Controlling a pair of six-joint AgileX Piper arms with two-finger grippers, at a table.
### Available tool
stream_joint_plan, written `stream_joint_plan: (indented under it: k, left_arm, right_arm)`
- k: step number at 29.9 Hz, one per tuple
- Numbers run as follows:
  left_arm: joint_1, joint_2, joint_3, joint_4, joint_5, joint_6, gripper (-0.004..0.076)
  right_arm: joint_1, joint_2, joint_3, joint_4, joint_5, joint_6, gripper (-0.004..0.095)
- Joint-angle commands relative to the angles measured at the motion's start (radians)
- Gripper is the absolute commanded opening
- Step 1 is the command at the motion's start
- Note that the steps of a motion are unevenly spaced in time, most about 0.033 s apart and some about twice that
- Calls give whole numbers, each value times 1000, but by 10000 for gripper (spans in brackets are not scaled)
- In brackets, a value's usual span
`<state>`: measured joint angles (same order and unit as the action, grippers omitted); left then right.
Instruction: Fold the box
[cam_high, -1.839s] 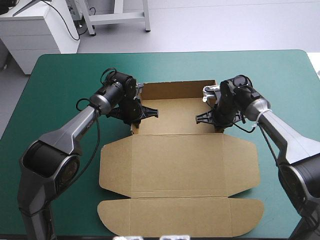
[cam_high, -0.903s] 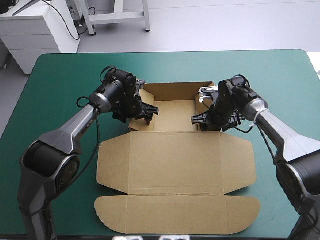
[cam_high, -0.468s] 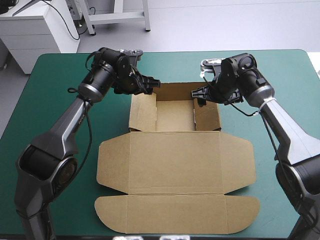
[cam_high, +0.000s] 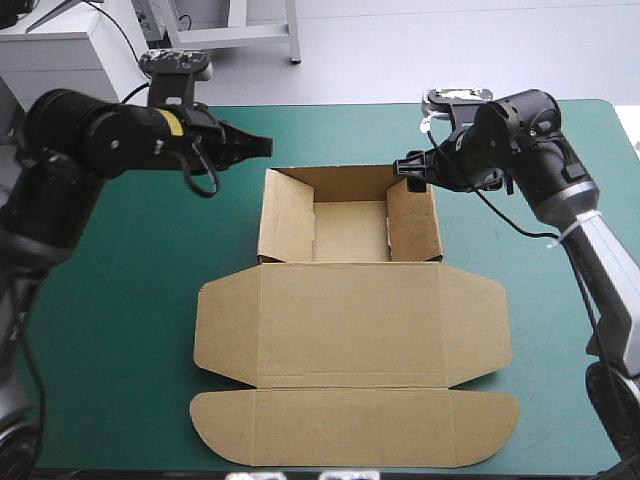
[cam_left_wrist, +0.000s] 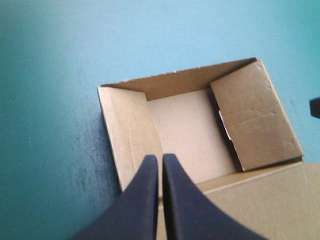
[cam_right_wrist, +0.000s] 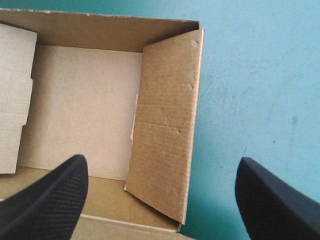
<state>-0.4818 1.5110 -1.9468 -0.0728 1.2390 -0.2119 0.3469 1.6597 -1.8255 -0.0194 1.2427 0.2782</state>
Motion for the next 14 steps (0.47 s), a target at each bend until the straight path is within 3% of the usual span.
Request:
stream_joint_plan:
  k: [1, 8, 14]
  left_arm:
    - [-7, -159, 122, -15, 48, 7, 3]
    - [-7, -431, 485, 40, 46, 9, -8]
    - [-7, -628, 799, 73, -45, 9, -8]
  right_arm:
    - [-1, -38, 34, -20, 6, -1, 745]
    - [-1, -3, 190, -29, -141, 3, 745]
    - [-1, 58, 233, -17, -158, 8, 743]
